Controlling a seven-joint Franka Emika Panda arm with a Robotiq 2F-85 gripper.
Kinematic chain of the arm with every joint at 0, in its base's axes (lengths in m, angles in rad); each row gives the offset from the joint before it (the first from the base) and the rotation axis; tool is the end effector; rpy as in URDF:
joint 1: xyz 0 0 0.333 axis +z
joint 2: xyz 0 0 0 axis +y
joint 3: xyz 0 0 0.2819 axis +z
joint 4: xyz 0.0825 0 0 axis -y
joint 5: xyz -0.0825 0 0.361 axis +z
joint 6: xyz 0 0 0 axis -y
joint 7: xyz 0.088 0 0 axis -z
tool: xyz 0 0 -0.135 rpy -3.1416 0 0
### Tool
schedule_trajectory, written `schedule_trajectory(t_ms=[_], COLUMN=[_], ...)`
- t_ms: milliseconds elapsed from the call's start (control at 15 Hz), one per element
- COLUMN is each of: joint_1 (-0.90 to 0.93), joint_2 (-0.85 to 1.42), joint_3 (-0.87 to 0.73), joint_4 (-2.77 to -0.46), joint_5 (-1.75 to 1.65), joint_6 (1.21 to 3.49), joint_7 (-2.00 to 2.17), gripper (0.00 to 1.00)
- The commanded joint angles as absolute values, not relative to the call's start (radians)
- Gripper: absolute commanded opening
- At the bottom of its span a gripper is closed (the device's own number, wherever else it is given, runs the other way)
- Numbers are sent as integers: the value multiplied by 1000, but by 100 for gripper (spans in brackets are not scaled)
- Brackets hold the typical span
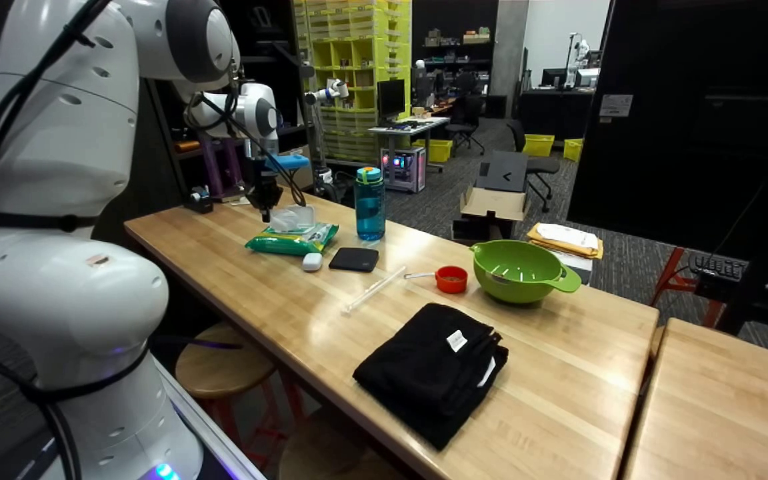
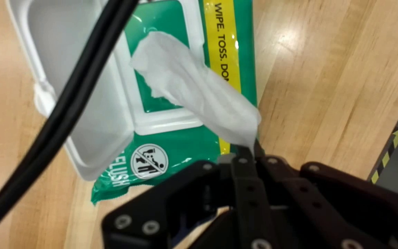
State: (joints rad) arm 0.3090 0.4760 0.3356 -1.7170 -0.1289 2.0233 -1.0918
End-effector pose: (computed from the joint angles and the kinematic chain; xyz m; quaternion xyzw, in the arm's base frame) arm 0.5005 0.3485 0.2682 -0.6288 -0.7741 0.0637 0.0360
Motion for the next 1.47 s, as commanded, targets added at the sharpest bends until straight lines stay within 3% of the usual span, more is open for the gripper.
schedule_trajectory(t_ms=[0, 1400], joint_1=[315, 382], joint_2=[432, 414], joint_3=[330, 311], joint_4=[-1742, -1639], joint_5=[-144, -369], joint_6=[2019, 1995], joint_7=[-1060, -771], gripper=[0, 0])
